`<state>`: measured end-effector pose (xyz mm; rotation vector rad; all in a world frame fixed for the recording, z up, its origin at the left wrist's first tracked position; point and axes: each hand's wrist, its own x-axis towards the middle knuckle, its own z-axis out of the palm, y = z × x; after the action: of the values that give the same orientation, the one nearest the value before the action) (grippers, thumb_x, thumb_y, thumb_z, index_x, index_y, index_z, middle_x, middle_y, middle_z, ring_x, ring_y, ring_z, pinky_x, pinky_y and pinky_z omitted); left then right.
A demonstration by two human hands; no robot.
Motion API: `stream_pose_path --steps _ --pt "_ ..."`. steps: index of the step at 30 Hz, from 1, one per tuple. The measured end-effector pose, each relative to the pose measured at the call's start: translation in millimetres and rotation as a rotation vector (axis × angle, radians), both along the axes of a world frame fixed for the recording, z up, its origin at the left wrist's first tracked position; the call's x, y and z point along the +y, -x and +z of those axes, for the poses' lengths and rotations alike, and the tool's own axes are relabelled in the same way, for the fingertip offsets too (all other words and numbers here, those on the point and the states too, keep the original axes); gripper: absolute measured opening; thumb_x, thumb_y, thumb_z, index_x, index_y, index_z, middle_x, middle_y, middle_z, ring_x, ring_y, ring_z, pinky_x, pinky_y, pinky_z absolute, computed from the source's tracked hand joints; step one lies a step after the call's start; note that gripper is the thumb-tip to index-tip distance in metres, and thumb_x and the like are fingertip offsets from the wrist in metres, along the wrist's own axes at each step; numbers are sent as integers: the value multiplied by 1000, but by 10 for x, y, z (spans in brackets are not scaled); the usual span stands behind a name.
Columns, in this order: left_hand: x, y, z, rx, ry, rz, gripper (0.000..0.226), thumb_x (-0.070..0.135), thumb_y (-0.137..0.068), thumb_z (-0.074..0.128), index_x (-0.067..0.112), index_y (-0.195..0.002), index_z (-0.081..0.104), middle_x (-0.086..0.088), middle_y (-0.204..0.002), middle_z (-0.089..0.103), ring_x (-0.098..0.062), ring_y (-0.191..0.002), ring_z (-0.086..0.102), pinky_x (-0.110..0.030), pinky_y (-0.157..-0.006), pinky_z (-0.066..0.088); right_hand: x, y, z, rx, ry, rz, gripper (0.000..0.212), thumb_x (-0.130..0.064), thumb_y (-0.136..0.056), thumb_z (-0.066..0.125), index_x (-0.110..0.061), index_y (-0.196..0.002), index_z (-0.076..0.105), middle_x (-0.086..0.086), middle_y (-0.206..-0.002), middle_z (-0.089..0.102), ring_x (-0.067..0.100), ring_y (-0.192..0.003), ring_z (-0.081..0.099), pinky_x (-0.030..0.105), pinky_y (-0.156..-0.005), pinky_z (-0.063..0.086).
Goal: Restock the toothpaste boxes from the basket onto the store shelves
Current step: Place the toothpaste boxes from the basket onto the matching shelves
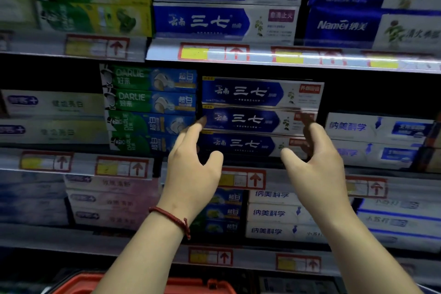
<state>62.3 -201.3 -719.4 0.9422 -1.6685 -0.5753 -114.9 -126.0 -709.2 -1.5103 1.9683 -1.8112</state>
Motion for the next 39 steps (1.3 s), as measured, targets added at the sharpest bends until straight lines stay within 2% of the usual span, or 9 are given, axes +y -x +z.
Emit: stream_pose_path --steps 2,5,10,19,25,31,34,36,39 --pt "-20 -123 -10 9 -15 16 57 16 -97 59 27 -151 41 37 -122 39 24 -105 39 5 -90 30 13 -183 -16 -35 -24 58 70 -21 -97 64 -31 -158 32 -15 -160 36 4 -146 33 37 -120 34" --pt "-79 -333 -53 22 -4 78 58 16 -97 61 24 -151 42 15 -144 46 -5 -134 41 -25 -112 39 -45 -519 -26 -68 -30 196 70 -18 -96 66 -36 -156 34 -19 -156 39 0 -135 41 30 -112 40" --pt "-268 -777 -114 76 -14 240 55 13 -94 61 19 -147 47 4 -144 46 -19 -132 48 -43 -111 44 -285 -1025 -6 -55 -94 328 66 -17 -96 65 -34 -154 39 -15 -153 44 2 -130 46 27 -106 44" --pt "-569 -1372 -172 59 -197 234 64 24 -98 61 23 -156 34 5 -159 36 -22 -142 41 -48 -114 41 -688 -1324 31 33 -187 207 61 -19 -97 61 -19 -154 40 -4 -152 47 12 -129 50 24 -98 41" --pt "-630 -1402 -137 175 -286 180 69 27 -97 62 26 -158 29 6 -162 32 -20 -148 32 -44 -116 34 -813 -1420 -2 11 -261 140 59 -16 -97 60 -14 -153 43 -13 -82 58 3 -59 49 11 -47 39" --pt "-685 -1344 -125 247 -288 167 69 25 -96 62 23 -157 31 5 -161 34 -19 -148 31 -40 -112 33 -748 -1508 -8 62 -261 90 58 -14 -96 59 -12 -152 43 0 -112 66 0 -88 56 44 -82 56" --pt "-701 -1318 -149 247 -275 177 70 26 -95 62 25 -157 30 6 -162 32 -19 -148 30 -42 -114 32 -763 -1526 -16 62 -248 93 58 -14 -95 59 -11 -151 44 9 -115 66 22 -80 67 46 -77 57" --pt "-710 -1308 -165 219 -261 187 71 28 -94 62 27 -157 30 7 -163 30 -19 -149 29 -46 -117 32 -786 -1511 -27 51 -244 97 62 -15 -96 60 -12 -154 40 -7 -105 58 18 -78 67 44 -75 56" --pt "-718 -1311 -182 196 -246 200 71 27 -94 63 25 -157 30 6 -162 32 -19 -148 30 -46 -117 33 -852 -1462 -59 -3 -241 94 57 -15 -96 60 -11 -151 45 -7 -94 61 4 -95 26 42 -69 54"
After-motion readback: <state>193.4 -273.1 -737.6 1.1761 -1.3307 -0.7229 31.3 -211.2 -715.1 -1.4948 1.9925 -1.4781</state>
